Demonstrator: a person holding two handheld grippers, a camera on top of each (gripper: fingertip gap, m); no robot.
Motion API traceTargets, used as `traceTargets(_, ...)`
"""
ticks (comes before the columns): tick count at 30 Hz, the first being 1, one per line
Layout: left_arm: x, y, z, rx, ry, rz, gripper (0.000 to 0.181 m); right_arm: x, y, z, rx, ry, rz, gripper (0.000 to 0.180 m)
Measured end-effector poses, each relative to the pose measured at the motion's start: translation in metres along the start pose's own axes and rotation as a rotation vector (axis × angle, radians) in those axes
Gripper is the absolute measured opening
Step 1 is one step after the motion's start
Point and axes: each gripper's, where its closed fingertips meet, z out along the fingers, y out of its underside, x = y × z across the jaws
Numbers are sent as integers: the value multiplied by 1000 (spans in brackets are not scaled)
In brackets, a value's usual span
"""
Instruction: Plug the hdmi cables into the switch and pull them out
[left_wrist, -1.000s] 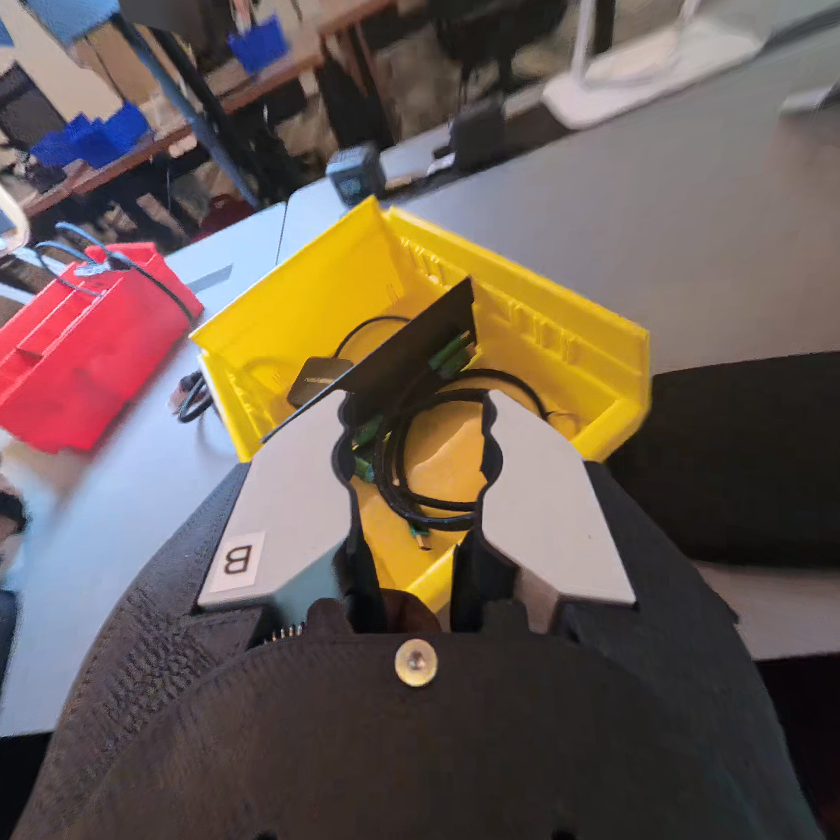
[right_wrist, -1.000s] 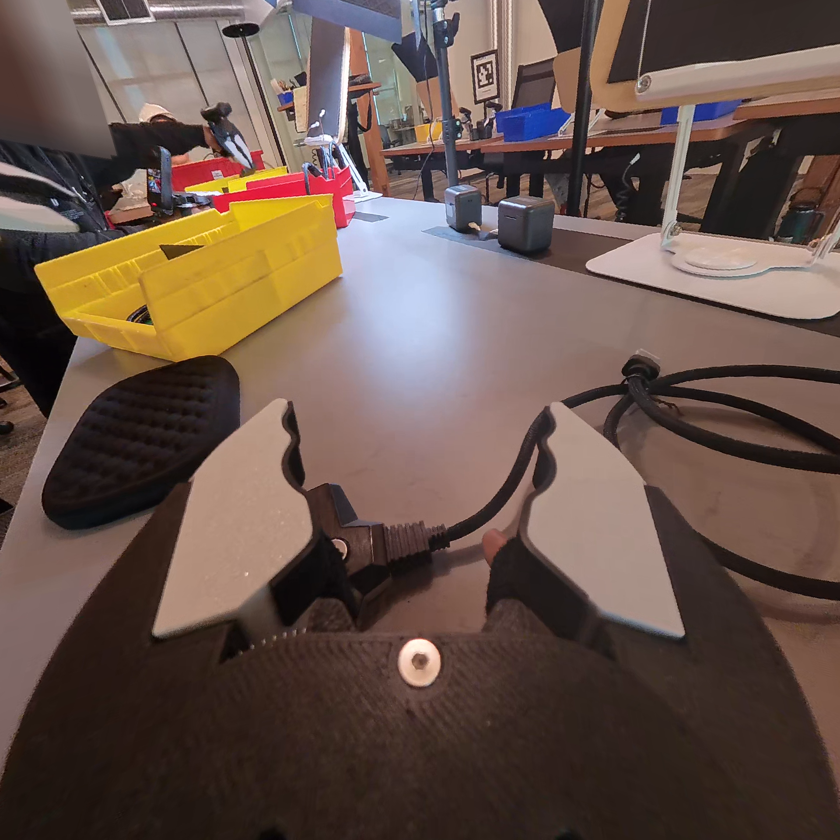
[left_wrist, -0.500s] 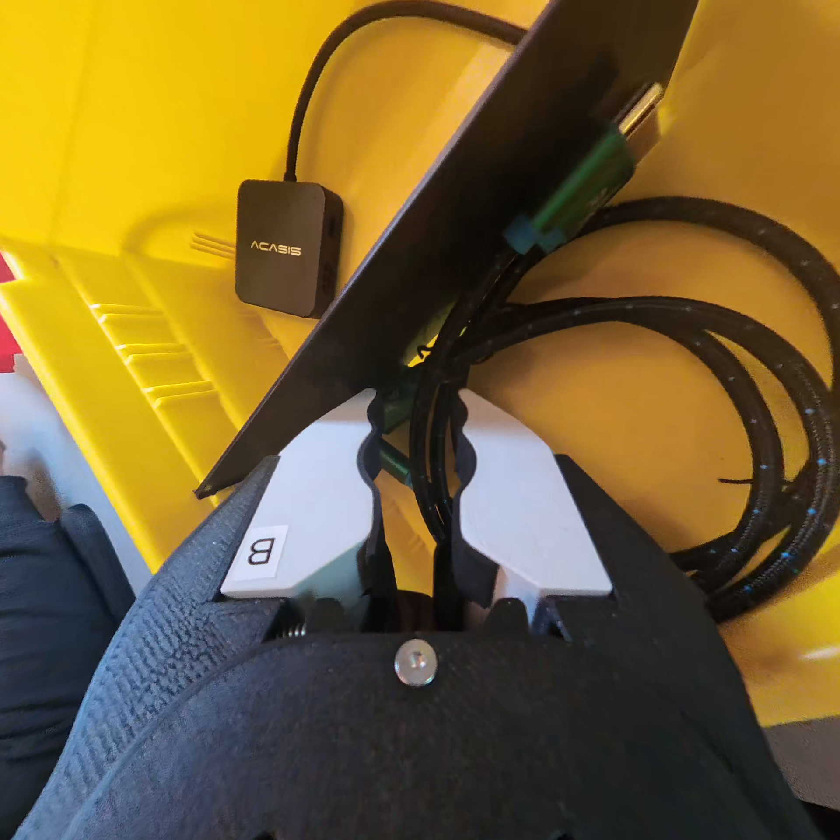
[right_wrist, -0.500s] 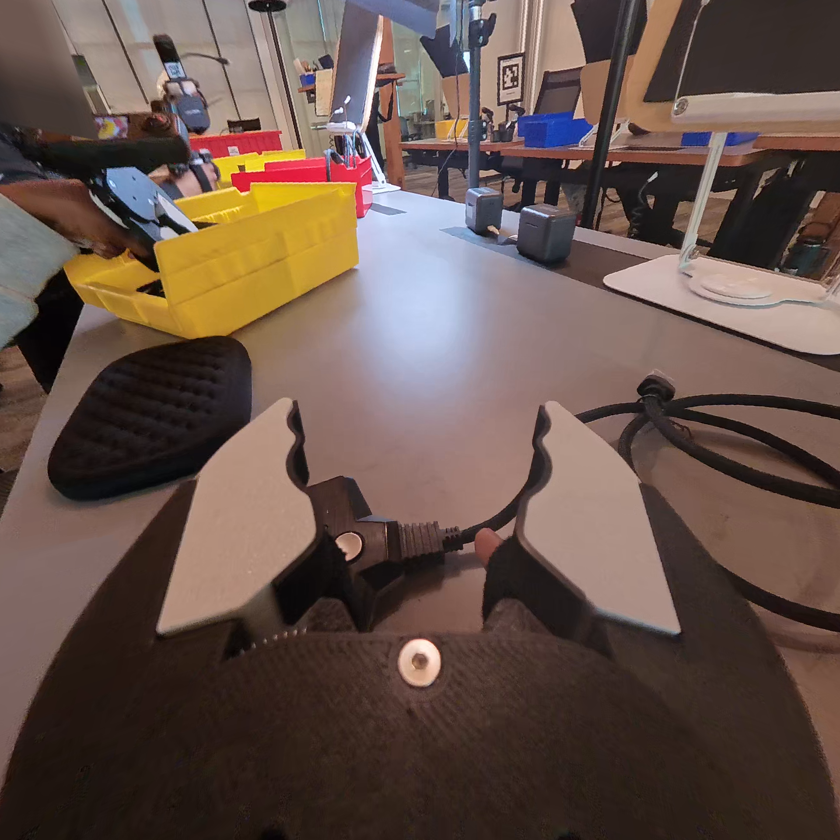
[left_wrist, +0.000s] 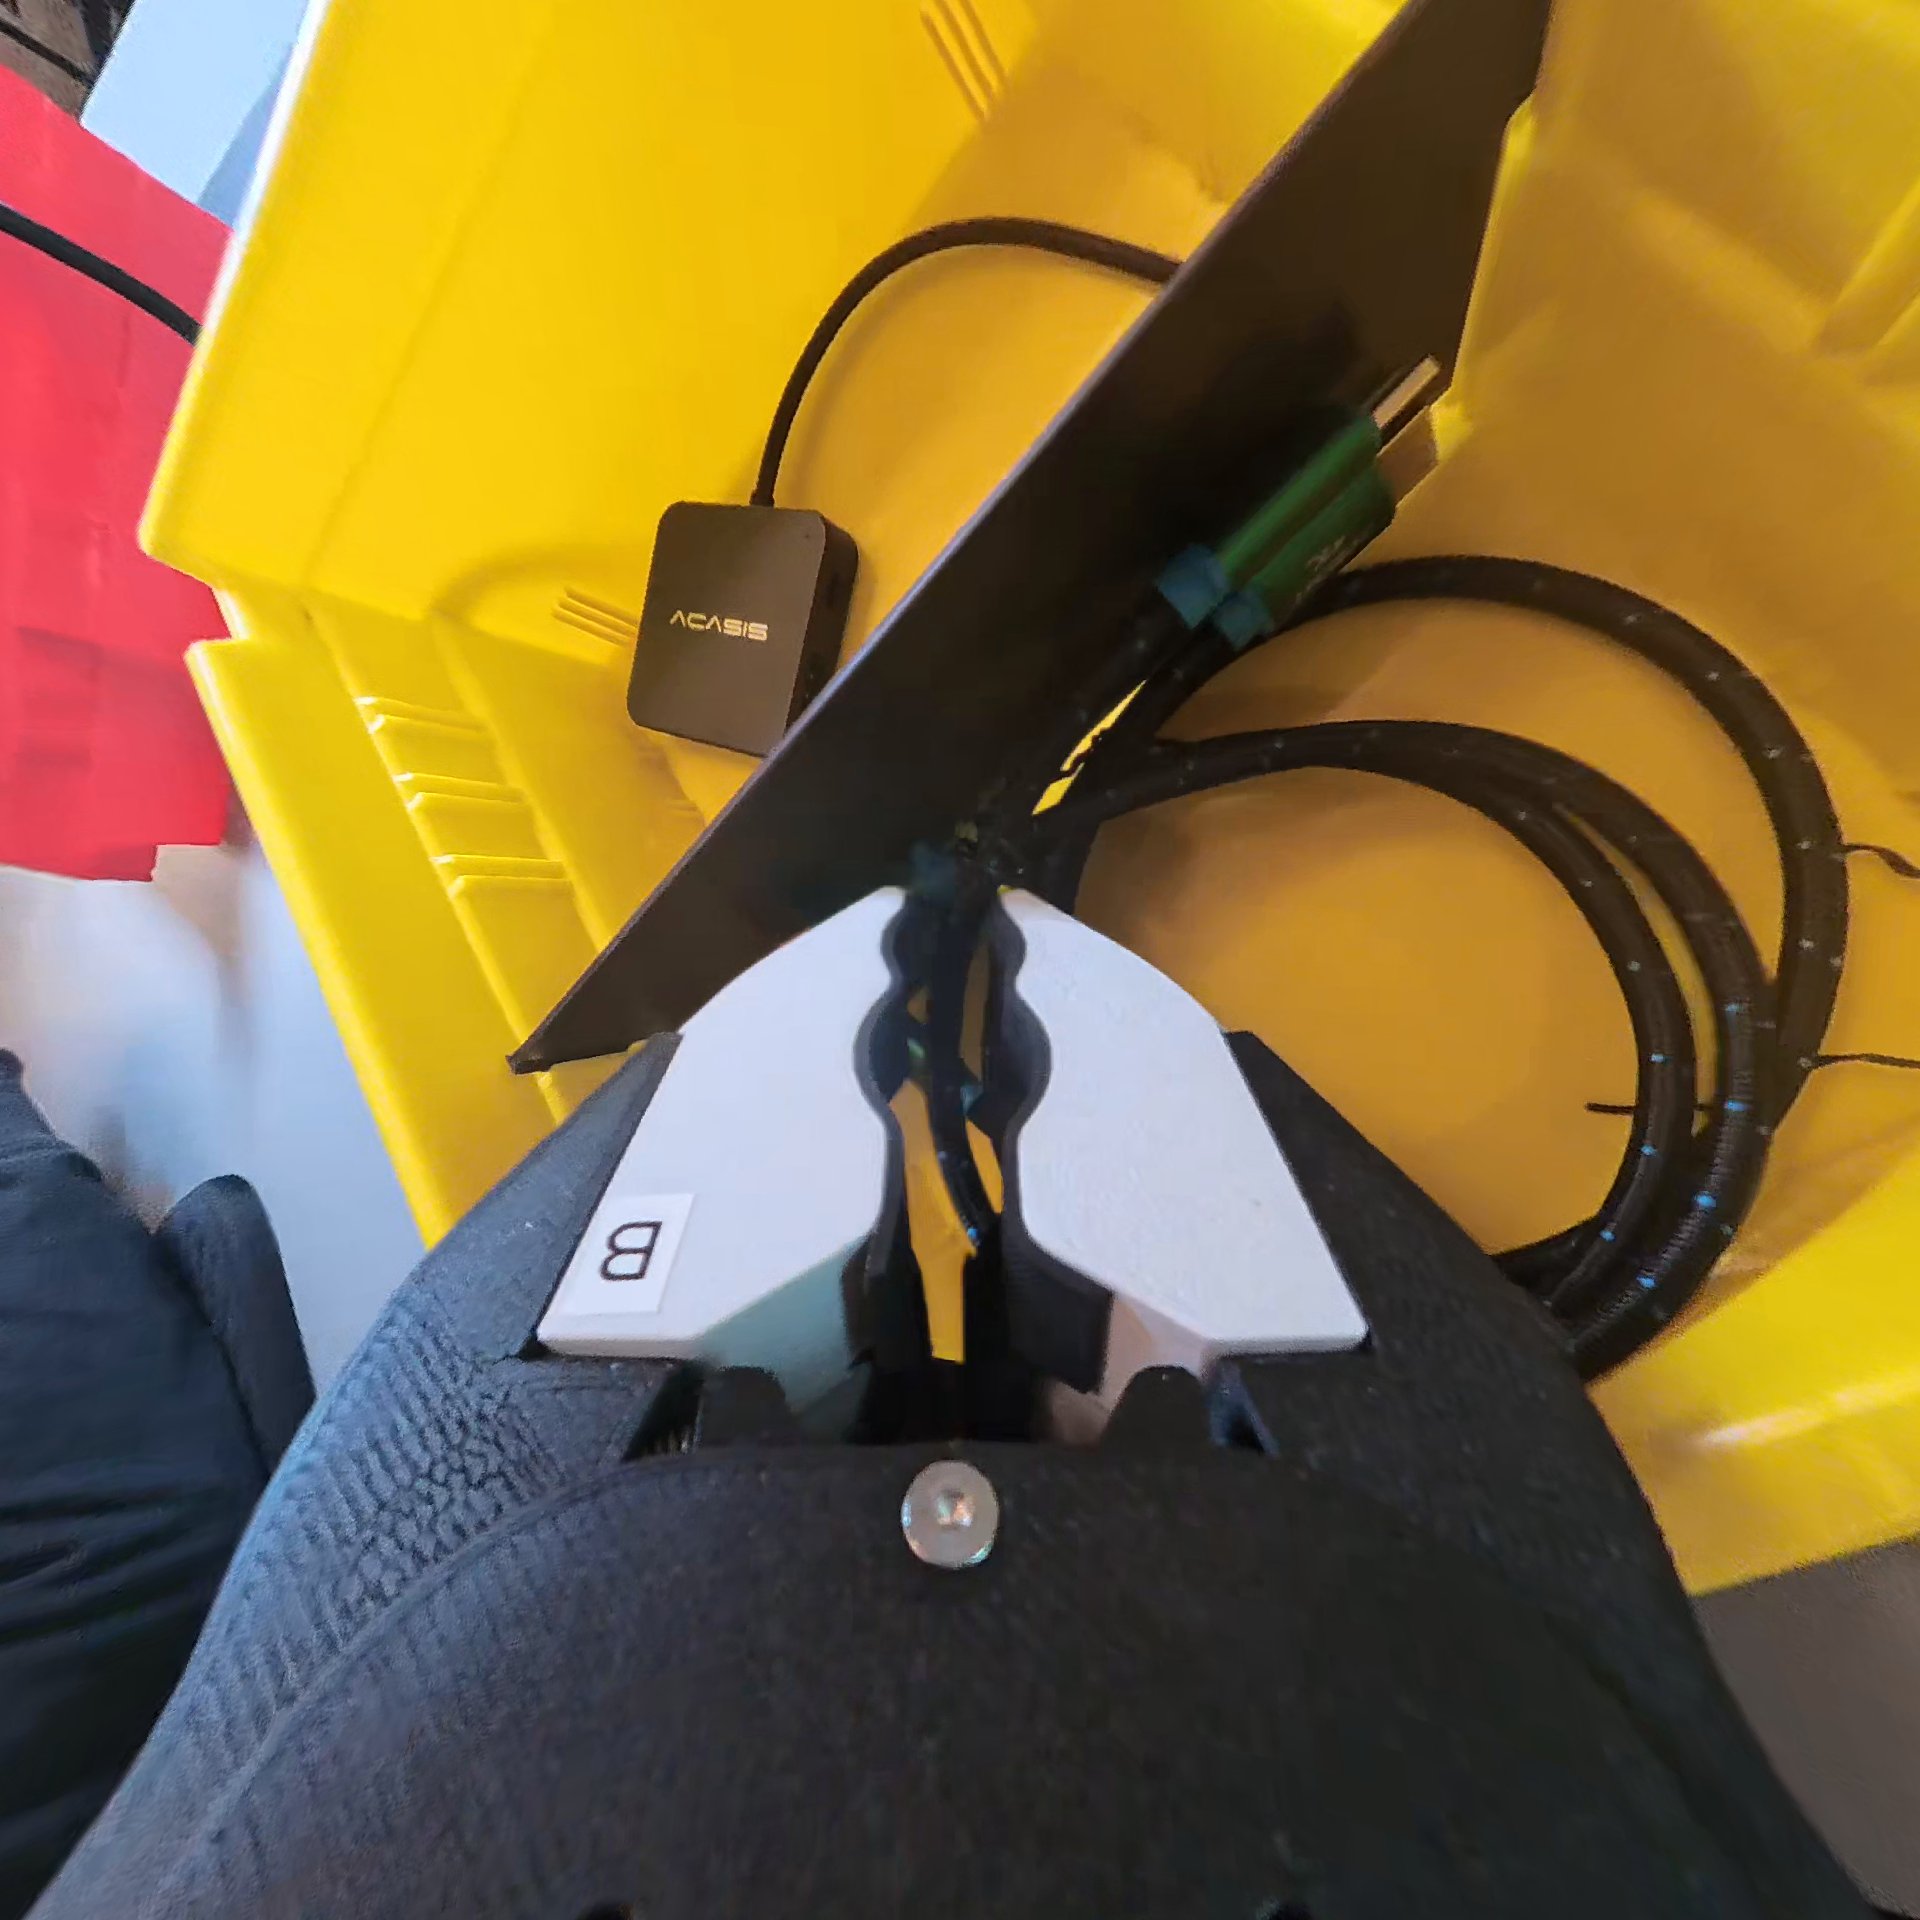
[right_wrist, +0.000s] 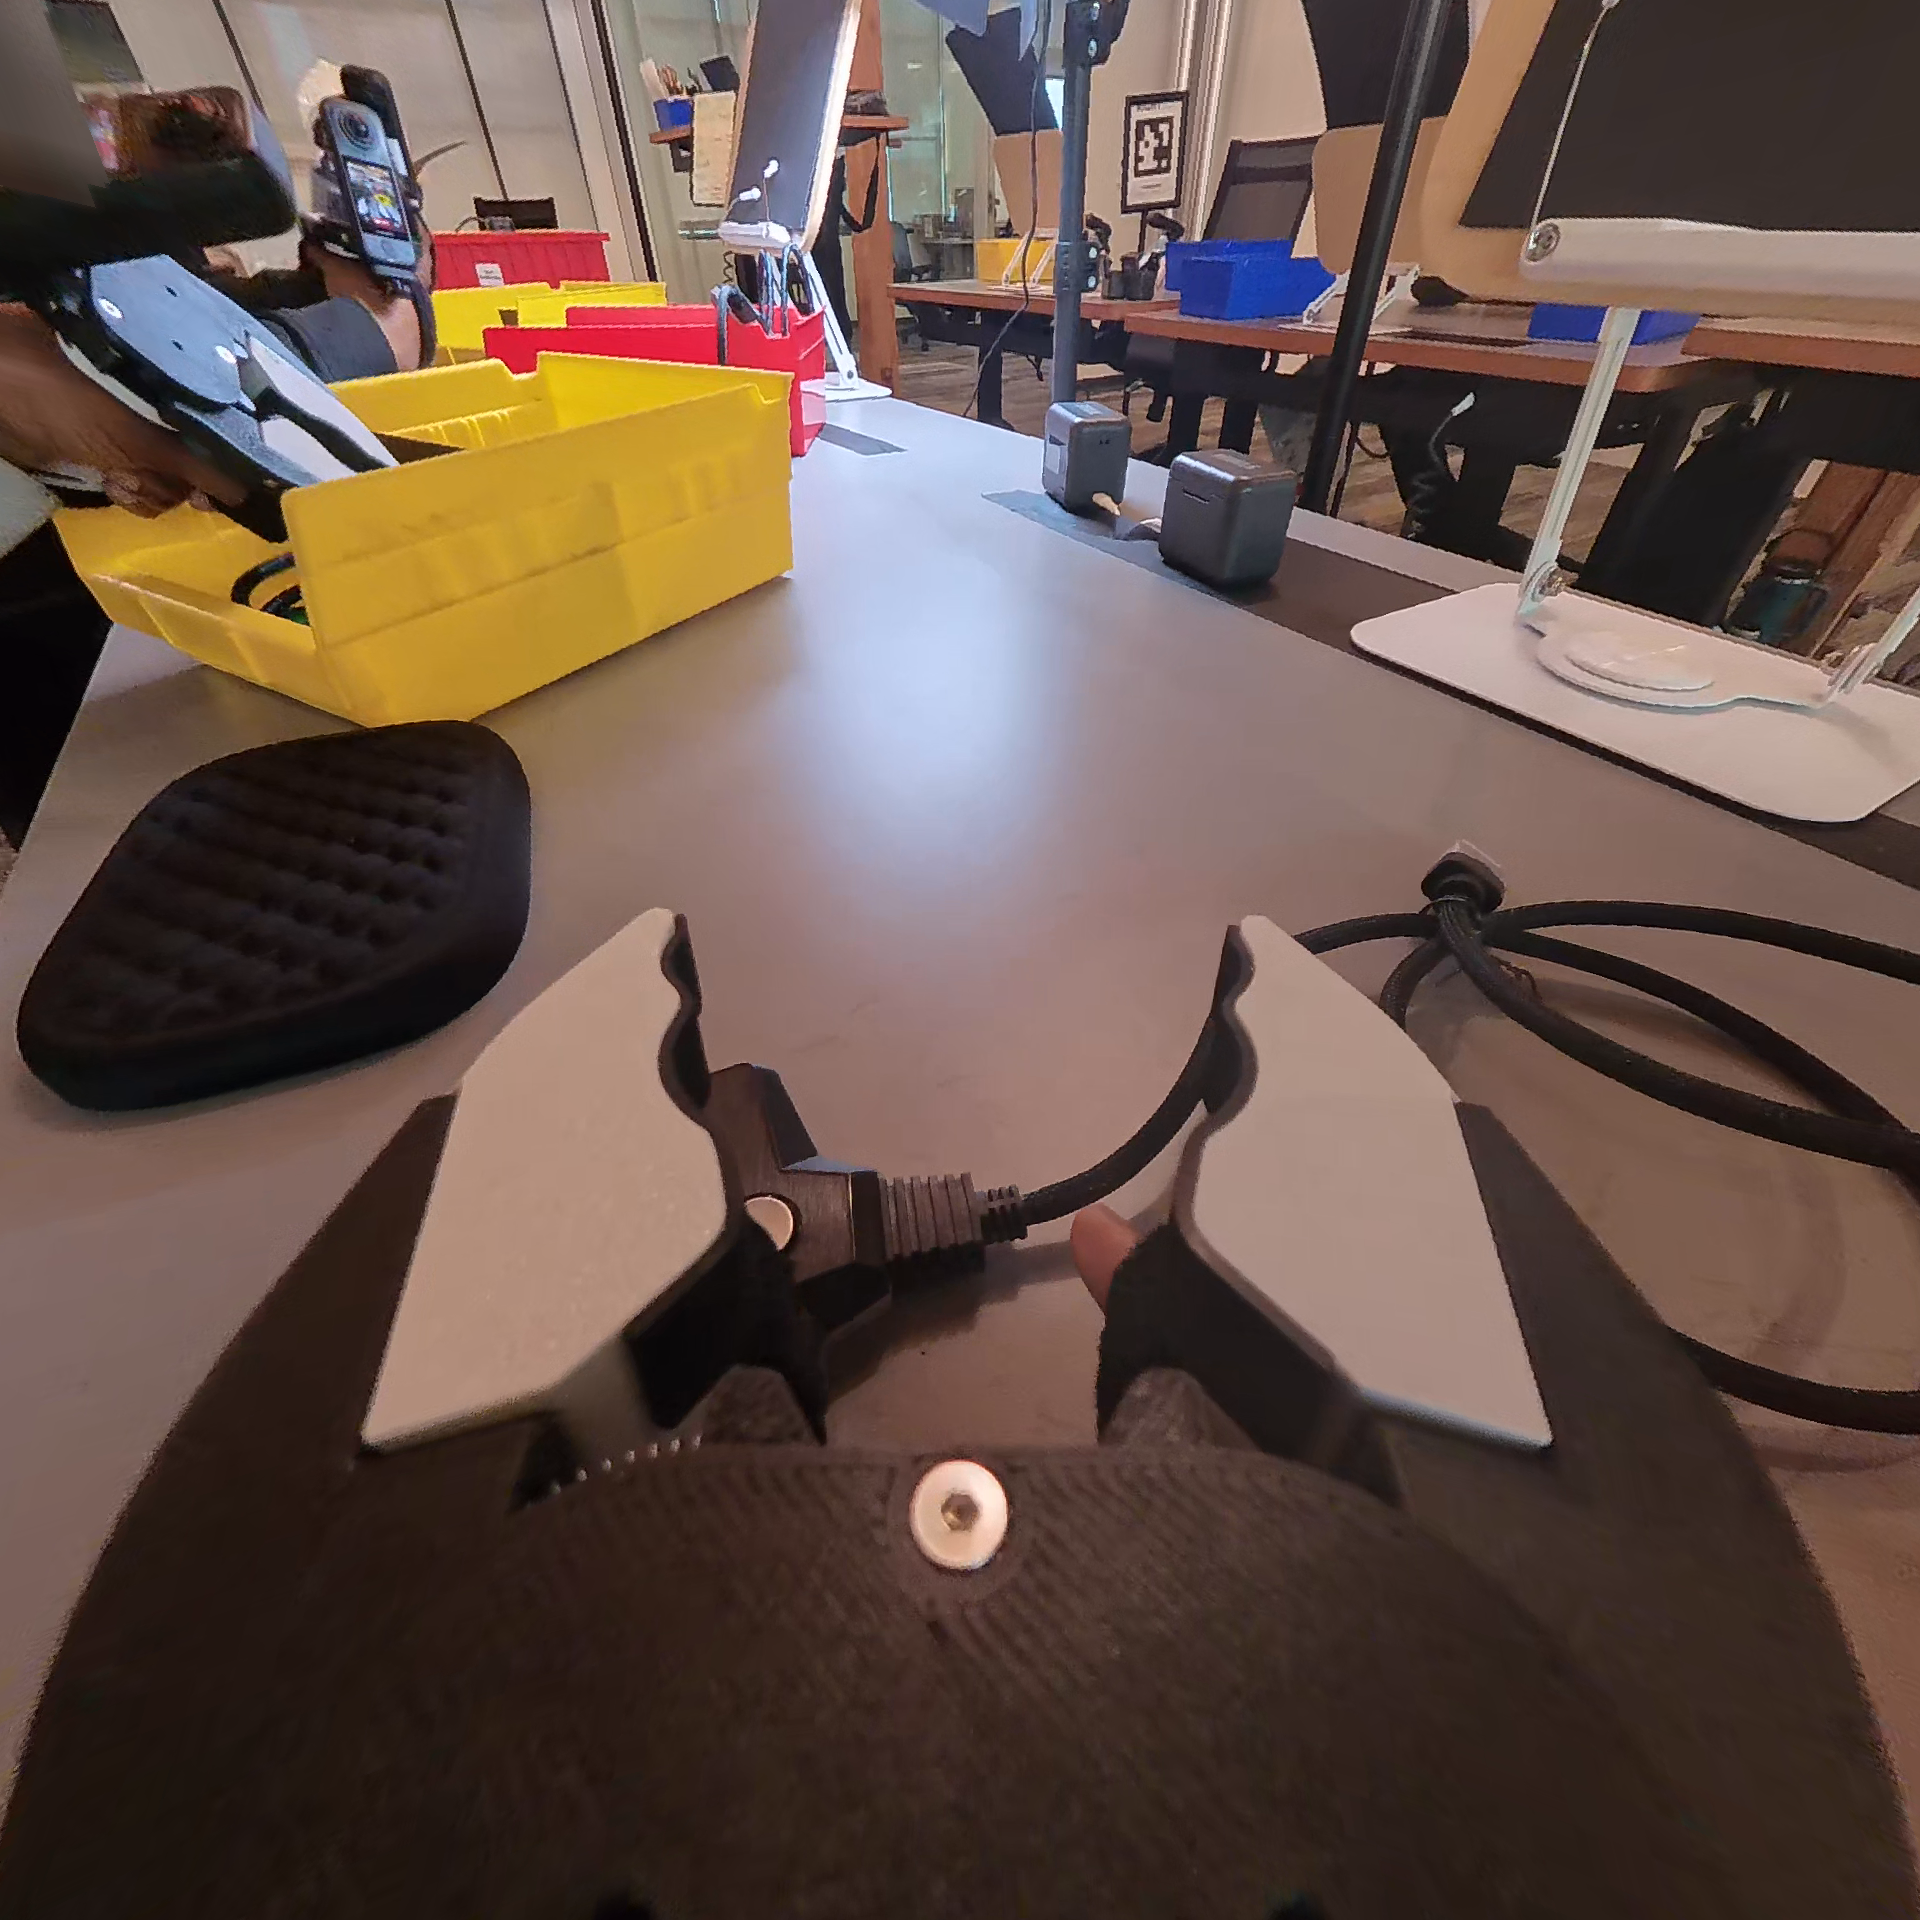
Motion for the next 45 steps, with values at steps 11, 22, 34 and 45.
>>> traceTargets(11, 0, 10, 7, -68, -39, 38, 7, -1, 4, 1, -27, 6, -43, 93)
traceTargets(22, -43, -48, -78, 374, -391, 33, 7, -5, -1, 1, -6, -11, -44, 90)
traceTargets(34, 63, -177, -184, 1148, -425, 29, 6, -28, -38, -11, 218, -119, -64, 85)
traceTargets(45, 274, -255, -196, 1384, -250, 376, 7, -26, -85, -47, 538, -113, -34, 71)
